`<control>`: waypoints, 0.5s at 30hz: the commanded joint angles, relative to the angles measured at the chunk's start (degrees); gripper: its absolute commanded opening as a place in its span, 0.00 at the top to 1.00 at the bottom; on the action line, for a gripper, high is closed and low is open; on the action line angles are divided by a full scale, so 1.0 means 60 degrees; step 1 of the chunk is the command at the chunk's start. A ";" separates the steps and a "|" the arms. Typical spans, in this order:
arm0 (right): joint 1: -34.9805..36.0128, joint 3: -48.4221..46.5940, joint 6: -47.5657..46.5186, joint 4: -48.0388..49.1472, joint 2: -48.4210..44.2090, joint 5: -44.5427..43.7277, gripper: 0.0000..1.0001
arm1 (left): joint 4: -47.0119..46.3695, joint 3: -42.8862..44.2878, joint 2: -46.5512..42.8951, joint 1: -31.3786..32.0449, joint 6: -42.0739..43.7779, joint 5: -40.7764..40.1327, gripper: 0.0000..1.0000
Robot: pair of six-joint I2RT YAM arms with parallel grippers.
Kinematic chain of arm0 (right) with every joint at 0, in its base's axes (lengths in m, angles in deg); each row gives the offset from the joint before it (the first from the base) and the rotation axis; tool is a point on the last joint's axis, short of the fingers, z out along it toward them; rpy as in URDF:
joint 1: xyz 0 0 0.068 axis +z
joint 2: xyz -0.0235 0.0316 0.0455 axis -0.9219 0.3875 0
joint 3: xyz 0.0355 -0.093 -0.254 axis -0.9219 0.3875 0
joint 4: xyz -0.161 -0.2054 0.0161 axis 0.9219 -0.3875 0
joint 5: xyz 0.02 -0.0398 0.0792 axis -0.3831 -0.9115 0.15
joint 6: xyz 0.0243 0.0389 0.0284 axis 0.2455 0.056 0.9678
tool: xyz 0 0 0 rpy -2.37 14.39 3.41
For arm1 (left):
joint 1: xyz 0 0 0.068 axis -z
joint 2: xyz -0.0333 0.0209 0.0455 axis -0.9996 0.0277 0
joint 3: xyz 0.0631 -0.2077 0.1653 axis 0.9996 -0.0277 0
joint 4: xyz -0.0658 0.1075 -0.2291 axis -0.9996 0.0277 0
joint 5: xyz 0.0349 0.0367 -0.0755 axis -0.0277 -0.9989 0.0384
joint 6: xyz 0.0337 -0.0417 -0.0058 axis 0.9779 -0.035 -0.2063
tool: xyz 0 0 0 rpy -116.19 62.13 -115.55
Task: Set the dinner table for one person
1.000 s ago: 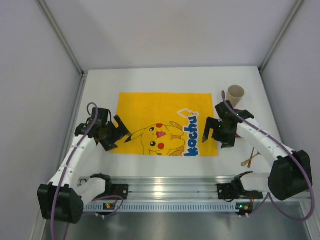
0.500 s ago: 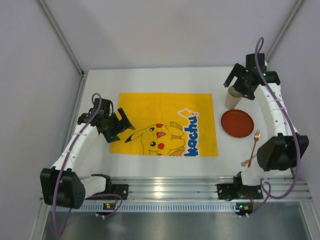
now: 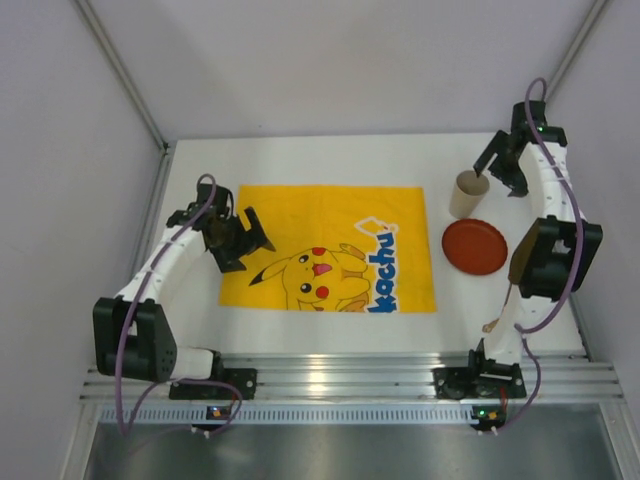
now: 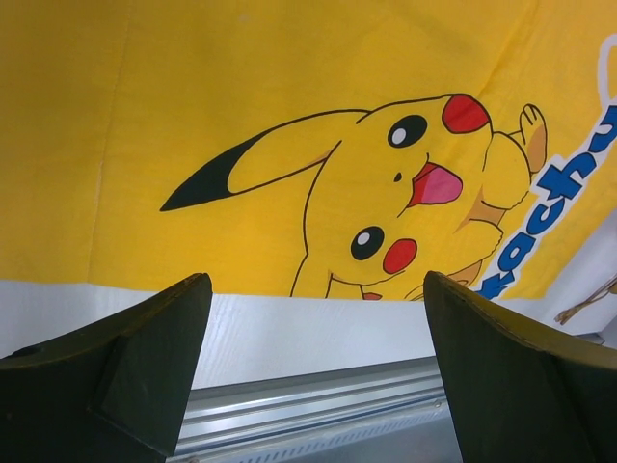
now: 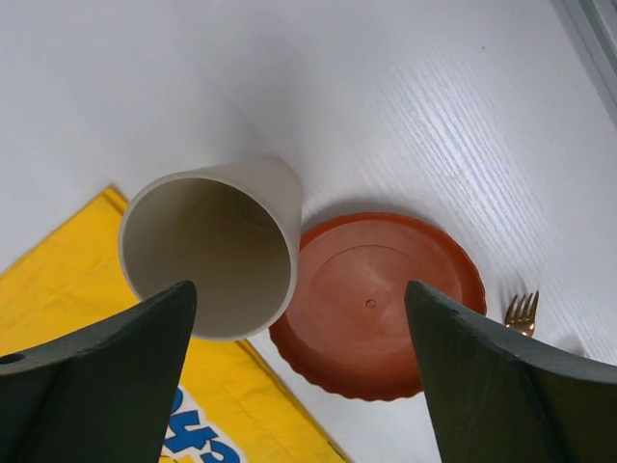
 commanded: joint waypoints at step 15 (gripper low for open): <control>0.0064 0.0129 0.0165 0.0937 0.1441 0.0177 1.00 | -0.0222 0.1558 0.1176 -0.0036 0.0819 0.0157 0.03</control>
